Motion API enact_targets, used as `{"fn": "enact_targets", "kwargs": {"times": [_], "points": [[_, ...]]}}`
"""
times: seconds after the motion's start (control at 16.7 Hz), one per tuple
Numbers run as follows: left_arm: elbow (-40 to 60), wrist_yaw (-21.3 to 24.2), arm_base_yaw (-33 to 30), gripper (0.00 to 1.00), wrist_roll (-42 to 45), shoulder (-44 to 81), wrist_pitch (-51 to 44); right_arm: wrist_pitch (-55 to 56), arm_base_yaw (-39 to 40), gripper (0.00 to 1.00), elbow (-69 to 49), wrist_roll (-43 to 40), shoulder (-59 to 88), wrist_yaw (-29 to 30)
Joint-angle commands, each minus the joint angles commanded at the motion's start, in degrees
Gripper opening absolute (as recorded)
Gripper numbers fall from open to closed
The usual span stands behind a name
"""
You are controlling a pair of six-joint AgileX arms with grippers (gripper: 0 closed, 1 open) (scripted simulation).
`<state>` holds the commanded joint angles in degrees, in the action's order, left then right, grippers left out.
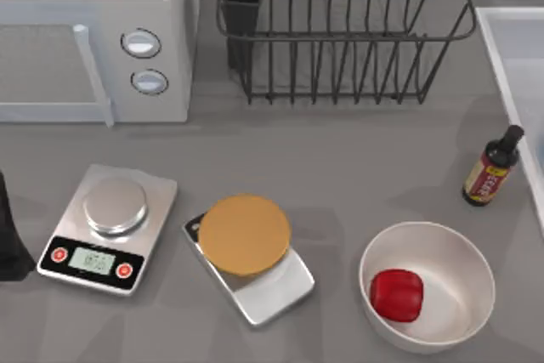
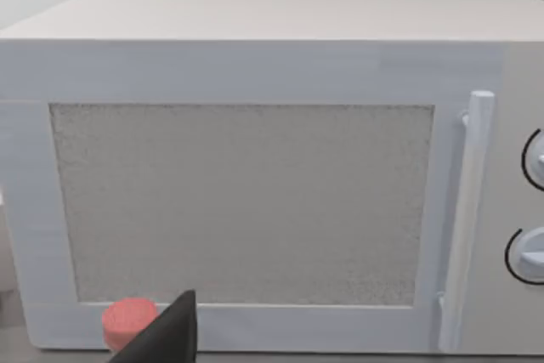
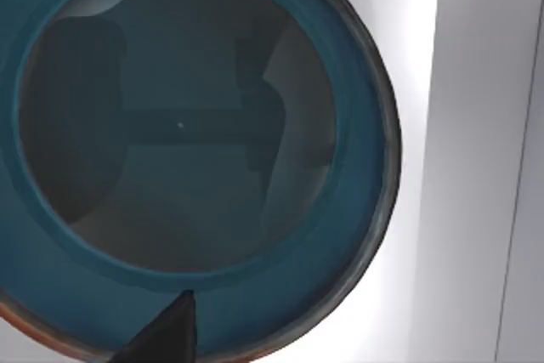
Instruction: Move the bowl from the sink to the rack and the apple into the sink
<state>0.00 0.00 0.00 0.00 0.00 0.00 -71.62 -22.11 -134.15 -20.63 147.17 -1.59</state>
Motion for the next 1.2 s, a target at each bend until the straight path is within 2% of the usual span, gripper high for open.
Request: {"fn": "enact_targets", "kwargs": {"times": [0.3, 0.72, 1.02, 1.2], "points": [[0.0, 0.0, 0.0, 1.00, 0.0, 0.0, 0.0, 1.1, 0.3, 1.00, 0.7, 0.2, 0.5, 0.0], [0.0, 0.0, 0.0, 1.00, 0.0, 0.0, 0.0, 14.7, 0.4, 1.00, 7.1, 0.5, 7.4, 0.1], [0.0, 0.0, 0.0, 1.00, 0.0, 0.0, 0.0, 15.4, 0.4, 1.00, 7.5, 0.5, 7.9, 0.2], [0.0, 0.0, 0.0, 1.00, 0.0, 0.0, 0.0, 15.4, 0.4, 0.77, 7.5, 0.5, 7.9, 0.2]]}}
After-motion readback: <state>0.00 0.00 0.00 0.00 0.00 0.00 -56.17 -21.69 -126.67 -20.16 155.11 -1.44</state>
